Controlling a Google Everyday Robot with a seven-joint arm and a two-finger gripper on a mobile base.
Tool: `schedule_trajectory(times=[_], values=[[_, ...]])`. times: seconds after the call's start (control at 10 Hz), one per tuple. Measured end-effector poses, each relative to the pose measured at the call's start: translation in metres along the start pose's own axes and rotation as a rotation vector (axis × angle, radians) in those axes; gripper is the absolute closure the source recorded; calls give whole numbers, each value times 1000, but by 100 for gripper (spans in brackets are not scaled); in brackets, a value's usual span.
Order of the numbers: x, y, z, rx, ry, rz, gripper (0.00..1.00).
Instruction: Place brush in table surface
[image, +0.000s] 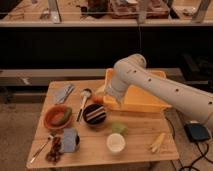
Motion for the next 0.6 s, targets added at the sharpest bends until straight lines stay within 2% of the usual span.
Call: schedule_trajectory(times=[0.2,0.4,0.6], values=[[8,-15,1,-19,36,-37,20],[30,-54,5,-24,74,-103,20],[38,-102,16,-16,88,-164,20]])
